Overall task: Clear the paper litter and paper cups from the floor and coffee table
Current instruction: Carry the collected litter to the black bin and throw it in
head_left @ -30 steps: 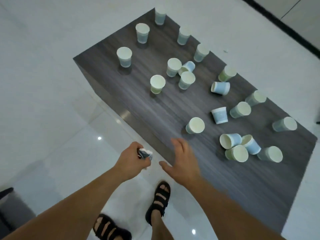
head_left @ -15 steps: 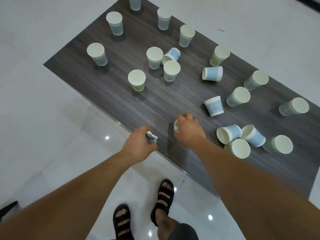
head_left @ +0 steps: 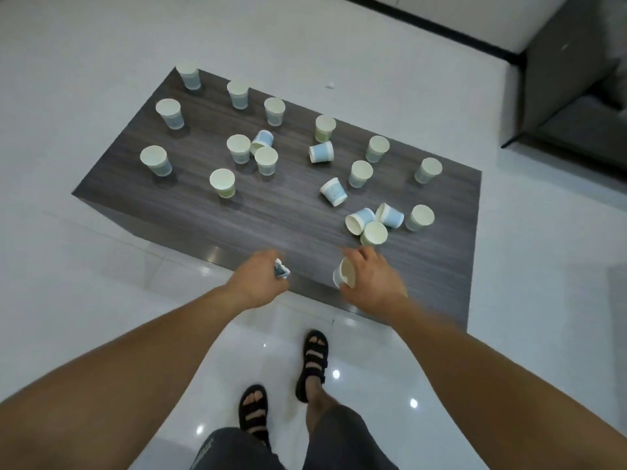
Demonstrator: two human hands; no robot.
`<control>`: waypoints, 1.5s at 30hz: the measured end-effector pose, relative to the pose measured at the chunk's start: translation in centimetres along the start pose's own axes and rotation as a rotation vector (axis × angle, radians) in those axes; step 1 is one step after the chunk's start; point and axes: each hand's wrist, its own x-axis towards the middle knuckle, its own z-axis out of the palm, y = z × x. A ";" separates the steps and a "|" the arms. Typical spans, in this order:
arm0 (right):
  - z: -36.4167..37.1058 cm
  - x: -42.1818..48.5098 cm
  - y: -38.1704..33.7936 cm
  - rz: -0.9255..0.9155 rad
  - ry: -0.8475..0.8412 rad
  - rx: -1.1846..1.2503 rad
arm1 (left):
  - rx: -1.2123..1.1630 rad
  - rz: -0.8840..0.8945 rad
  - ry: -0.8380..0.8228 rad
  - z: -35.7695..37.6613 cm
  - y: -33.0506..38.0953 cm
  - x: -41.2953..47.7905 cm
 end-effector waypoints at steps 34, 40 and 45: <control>-23.6 -20.6 58.2 0.479 0.291 0.197 | 0.315 0.477 -0.174 30.8 61.5 12.3; -30.8 -12.4 66.1 0.442 0.275 0.180 | 0.257 0.454 -0.138 29.9 70.2 20.6; -36.2 -4.1 72.0 0.347 0.240 0.126 | 0.250 0.409 -0.106 28.3 75.9 27.7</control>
